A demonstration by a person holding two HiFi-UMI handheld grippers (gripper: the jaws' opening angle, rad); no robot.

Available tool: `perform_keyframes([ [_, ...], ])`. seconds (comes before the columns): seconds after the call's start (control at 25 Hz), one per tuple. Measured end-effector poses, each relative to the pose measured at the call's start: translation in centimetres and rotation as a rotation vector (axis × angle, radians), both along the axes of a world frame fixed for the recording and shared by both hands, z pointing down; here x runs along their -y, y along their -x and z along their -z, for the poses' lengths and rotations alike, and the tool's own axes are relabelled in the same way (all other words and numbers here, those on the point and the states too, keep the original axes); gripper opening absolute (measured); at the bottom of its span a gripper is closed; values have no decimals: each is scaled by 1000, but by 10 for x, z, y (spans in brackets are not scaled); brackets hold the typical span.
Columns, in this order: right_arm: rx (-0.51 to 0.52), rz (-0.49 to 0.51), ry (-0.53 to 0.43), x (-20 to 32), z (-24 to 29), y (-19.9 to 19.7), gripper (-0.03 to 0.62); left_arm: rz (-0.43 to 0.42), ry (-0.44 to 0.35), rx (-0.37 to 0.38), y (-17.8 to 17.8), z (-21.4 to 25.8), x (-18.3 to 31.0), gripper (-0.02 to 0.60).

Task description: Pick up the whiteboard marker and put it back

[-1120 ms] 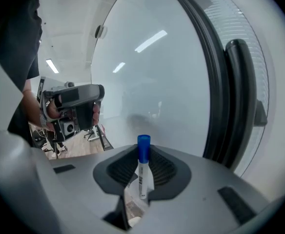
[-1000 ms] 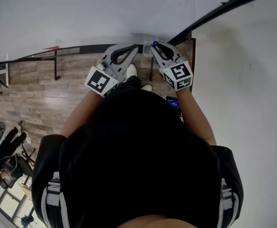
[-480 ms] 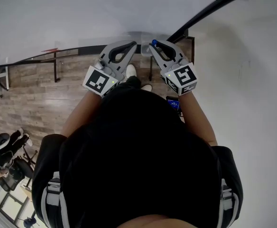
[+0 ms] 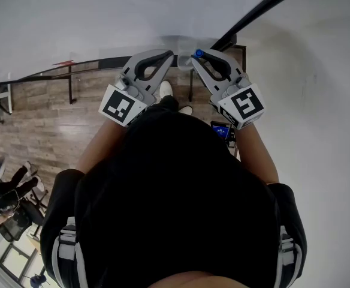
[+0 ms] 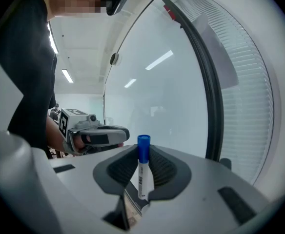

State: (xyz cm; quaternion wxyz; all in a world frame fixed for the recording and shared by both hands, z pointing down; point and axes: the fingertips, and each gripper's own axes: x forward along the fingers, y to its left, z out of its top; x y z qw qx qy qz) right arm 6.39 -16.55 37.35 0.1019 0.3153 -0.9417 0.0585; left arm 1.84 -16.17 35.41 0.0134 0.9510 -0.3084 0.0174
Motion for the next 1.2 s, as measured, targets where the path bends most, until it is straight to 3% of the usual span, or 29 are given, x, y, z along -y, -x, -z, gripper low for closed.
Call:
perform_keyframes([
  [0.6, -6, -33, -45, -3, 45, -21, 64, -37, -40, -4, -14, 27, -7, 3],
  [1.2, -22, -39, -62, -26, 53, -35, 64, -52, -58, -6, -34, 35, -25, 3],
])
